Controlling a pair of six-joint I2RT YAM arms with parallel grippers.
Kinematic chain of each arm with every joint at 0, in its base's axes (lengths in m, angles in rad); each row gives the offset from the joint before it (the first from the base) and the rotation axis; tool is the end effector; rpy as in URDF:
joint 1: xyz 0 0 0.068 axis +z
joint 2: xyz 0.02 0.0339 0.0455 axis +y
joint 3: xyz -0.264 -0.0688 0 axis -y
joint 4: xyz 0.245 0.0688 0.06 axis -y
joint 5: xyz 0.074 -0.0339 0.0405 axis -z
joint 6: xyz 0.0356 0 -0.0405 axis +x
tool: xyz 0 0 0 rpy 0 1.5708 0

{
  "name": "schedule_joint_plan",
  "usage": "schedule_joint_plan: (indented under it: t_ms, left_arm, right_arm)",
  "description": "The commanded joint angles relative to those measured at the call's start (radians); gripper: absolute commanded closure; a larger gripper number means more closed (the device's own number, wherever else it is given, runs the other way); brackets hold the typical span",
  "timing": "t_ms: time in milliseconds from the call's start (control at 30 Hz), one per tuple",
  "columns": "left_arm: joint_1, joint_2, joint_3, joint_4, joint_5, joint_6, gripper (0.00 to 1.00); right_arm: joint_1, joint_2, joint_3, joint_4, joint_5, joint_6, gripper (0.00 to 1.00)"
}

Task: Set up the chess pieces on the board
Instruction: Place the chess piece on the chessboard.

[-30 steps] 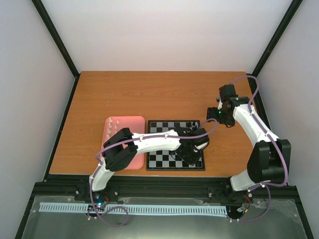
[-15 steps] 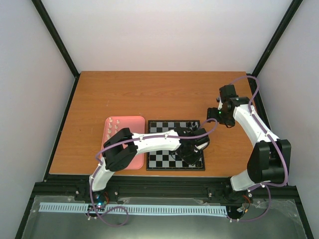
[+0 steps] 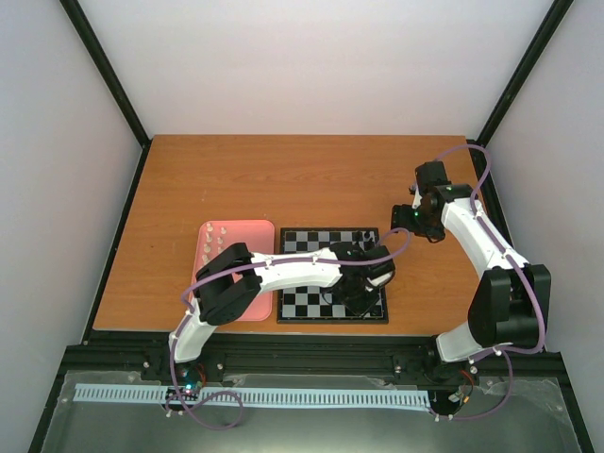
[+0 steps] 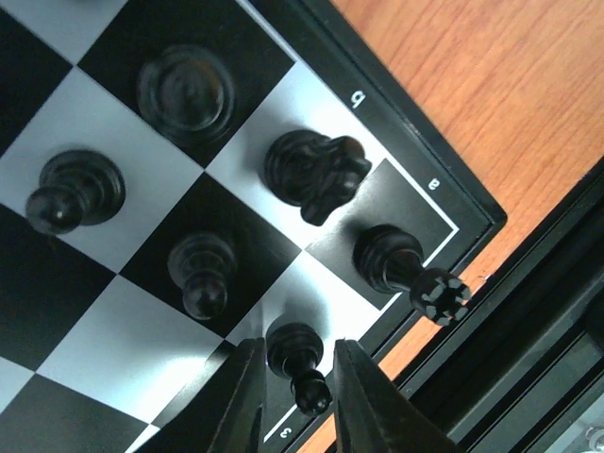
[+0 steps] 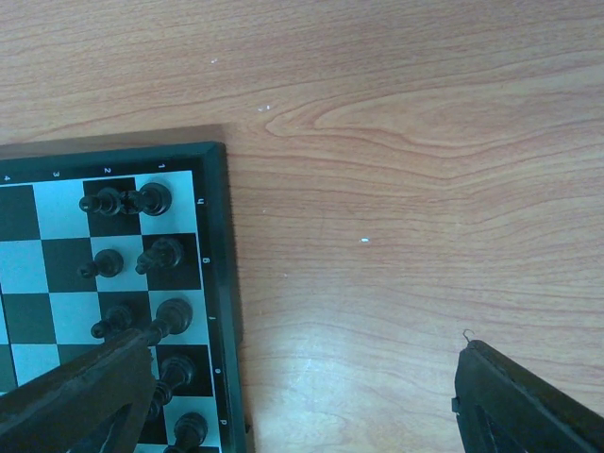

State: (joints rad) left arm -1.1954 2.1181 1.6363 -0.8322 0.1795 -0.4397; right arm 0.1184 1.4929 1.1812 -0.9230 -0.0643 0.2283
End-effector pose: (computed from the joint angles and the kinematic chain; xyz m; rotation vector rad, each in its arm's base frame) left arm 0.1517 -0.4024 0.1731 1.1618 2.8308 -0.4765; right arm 0.2849 0.0362 0.2553 0.1393 2.8132 0.1716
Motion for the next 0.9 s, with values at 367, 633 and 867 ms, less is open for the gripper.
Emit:
schedule_joint_plan:
  t_ms: [367,633,867]
  left_arm:
    - [-0.014,-0.037,0.003,0.018,0.008,0.01,0.73]
    - [-0.015,-0.042,0.002,0.03,0.034,0.017,0.73]
    - [-0.017,-0.032,0.017,0.031,0.046,0.025,0.73]
  right_arm:
    - [-0.008,-0.026,-0.005,0.01,-0.01,0.002,0.0]
    - [-0.008,-0.03,-0.004,0.01,-0.009,0.002,0.0]
    - [-0.007,-0.032,-0.004,0.009,-0.007,0.0,0.0]
